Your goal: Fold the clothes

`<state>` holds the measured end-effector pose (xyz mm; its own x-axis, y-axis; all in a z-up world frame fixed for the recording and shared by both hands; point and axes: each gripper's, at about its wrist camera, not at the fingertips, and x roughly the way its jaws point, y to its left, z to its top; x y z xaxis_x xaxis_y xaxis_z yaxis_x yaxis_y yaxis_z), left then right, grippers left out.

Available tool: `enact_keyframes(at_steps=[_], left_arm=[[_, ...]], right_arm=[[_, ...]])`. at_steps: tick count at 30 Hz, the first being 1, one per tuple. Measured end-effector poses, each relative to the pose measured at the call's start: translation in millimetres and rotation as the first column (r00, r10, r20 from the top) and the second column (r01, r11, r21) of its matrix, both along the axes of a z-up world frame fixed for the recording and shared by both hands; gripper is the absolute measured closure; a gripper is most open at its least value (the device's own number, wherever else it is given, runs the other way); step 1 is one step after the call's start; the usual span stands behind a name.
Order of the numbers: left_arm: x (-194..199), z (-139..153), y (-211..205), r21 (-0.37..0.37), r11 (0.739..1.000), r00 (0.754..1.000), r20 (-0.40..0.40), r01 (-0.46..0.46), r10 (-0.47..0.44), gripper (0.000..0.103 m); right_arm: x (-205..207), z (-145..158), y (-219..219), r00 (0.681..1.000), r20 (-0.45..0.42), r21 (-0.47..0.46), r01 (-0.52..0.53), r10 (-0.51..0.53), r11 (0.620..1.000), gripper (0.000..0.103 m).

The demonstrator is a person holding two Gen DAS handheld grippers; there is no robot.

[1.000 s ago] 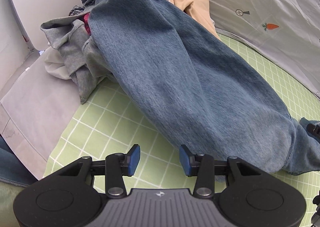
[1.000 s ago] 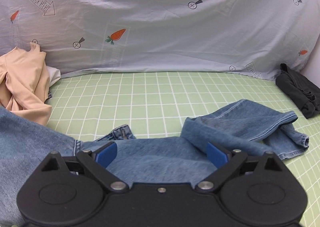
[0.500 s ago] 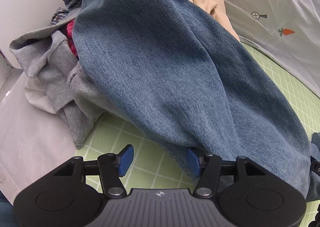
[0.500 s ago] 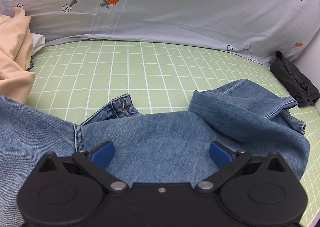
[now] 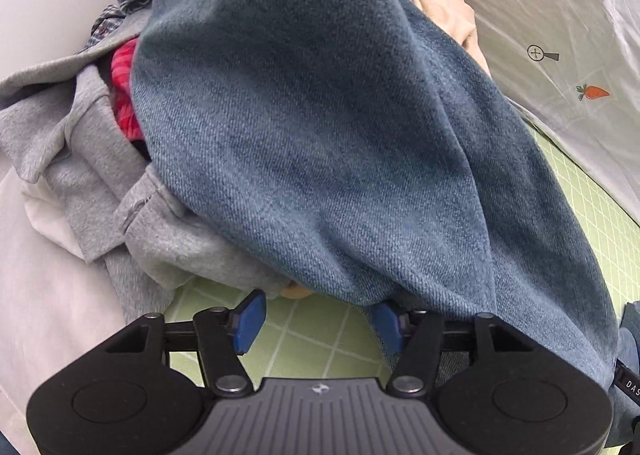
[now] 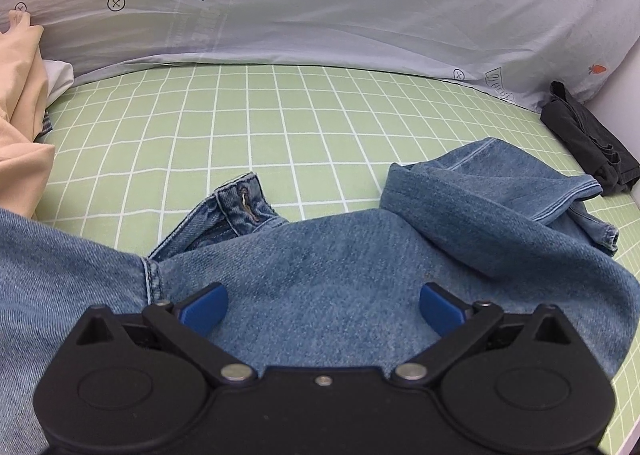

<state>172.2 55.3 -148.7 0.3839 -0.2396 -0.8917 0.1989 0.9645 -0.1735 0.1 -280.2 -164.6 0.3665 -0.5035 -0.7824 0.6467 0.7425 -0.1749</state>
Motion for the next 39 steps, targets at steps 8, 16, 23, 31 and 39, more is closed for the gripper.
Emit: enact_keyframes(at_steps=[8, 16, 23, 31, 39], left_arm=[[-8, 27, 8, -0.040, 0.999, 0.995, 0.101, 0.000, 0.004, 0.047], [-7, 48, 11, -0.081, 0.996, 0.982, 0.189, 0.025, -0.009, 0.046], [-1, 39, 1, -0.172, 0.985, 0.989, 0.147, 0.000, 0.025, 0.084], [-21, 57, -45, -0.162, 0.974, 0.961, 0.253, 0.160, -0.115, 0.101], [-59, 44, -129, -0.179, 0.883, 0.891, 0.227, 0.434, -0.392, 0.103]], right_arm=[[0, -2, -4, 1.000, 0.017, 0.017, 0.001, -0.001, 1.000, 0.000], [4, -5, -5, 1.000, 0.011, 0.011, 0.007, -0.007, 1.000, 0.000], [5, -6, -5, 1.000, 0.009, 0.007, 0.016, -0.016, 1.000, 0.000], [3, -5, -6, 1.000, 0.023, 0.019, 0.016, -0.017, 1.000, 0.000], [-10, -2, -11, 0.999, 0.046, 0.062, 0.005, -0.007, 0.998, 0.000]])
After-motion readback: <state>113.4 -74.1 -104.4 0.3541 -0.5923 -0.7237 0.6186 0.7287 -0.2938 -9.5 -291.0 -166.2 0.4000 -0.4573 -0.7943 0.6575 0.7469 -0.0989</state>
